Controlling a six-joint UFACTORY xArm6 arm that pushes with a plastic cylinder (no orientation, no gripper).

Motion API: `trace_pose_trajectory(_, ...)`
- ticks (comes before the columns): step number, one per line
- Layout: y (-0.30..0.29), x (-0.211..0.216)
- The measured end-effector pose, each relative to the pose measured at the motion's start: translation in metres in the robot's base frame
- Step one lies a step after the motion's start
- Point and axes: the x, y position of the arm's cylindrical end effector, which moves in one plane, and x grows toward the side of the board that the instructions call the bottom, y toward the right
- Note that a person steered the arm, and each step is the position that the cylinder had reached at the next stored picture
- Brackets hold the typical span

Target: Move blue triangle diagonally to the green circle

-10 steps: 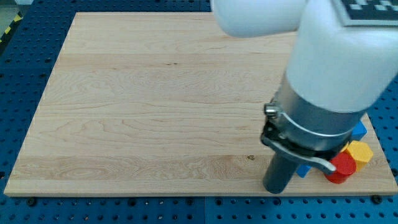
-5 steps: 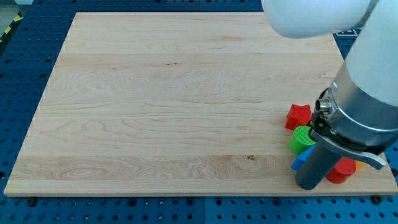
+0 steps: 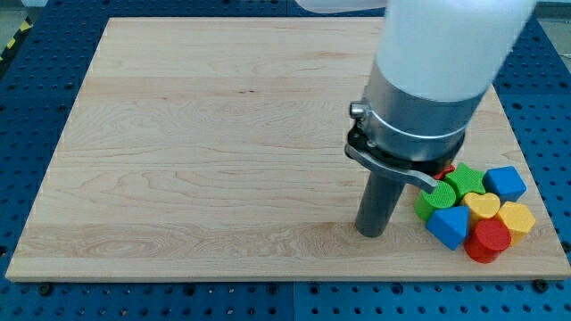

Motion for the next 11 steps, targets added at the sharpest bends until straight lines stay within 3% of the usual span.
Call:
trace_pose_trajectory(2,-0.006,0.043)
trace_pose_trajectory(4,-0.016,-0.006)
trace_pose_trajectory(5,-0.016,-0.005)
trace_pose_trajectory(7,0.019,0.044)
trace_pose_trajectory(9,0.09,0.044)
trace_pose_trajectory(11,0.1,0.044)
